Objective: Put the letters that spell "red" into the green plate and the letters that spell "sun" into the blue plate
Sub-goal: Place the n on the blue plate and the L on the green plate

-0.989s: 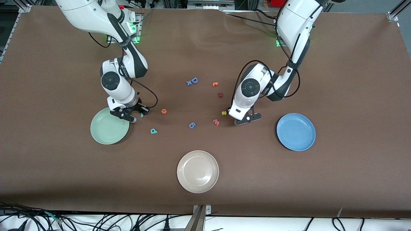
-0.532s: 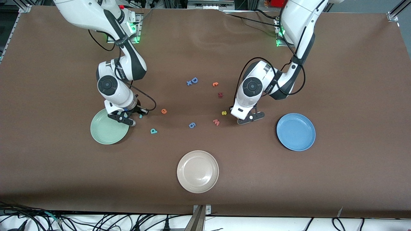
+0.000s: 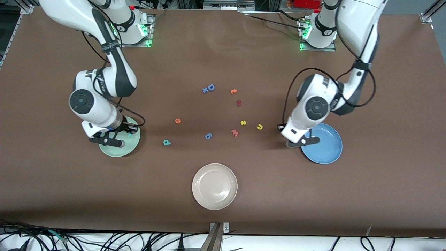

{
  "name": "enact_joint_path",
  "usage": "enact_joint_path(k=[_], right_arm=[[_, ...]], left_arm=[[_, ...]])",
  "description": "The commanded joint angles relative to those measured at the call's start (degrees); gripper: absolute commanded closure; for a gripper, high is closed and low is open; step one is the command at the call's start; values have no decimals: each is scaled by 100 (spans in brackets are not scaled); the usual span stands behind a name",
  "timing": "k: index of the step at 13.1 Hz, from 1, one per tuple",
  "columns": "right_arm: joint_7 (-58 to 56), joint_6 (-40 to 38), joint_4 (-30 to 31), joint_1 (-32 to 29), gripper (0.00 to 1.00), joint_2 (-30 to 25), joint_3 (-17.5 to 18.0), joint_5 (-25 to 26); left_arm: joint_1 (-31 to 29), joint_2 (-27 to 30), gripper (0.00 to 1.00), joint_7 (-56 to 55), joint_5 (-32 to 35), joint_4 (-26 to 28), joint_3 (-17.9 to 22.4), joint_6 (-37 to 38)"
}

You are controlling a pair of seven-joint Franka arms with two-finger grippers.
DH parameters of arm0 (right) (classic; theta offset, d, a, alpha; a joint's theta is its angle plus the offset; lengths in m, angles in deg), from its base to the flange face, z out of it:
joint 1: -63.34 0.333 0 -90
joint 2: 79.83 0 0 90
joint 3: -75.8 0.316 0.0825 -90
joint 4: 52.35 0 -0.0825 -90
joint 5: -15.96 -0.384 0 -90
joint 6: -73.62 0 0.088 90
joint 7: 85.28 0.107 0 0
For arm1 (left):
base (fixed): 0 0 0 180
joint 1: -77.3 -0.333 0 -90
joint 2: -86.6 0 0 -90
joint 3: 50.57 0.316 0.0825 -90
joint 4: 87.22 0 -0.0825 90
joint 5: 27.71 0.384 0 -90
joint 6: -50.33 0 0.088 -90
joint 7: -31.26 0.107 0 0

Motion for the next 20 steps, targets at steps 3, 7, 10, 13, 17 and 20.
enact_joint_path(k=[3,7,10,13,17,20], right_arm=[[-606,-51,-139,-244,20,184,-122,-25],[-308,-51,-306,-174,0,236,-87,-78],[271,-51,-595,71,0,455,-69,-78],[974,-33,-999,405,0,833,-69,-87],[1652,-16,-1571,766,0,1448,-69,-104],[1916,72,-1853,819,0,1756,71,-245]], left_arm=[[-776,-243,89,1396,387,-238,-39,33],[-1172,-666,83,1493,730,-230,-57,-459],[-1163,-658,0,1493,721,-230,-65,-451],[-1111,-500,0,1467,712,-238,-118,-346],[-1111,-236,0,716,616,-247,-898,-249],[-691,-341,0,-841,695,-291,-1190,-319]])
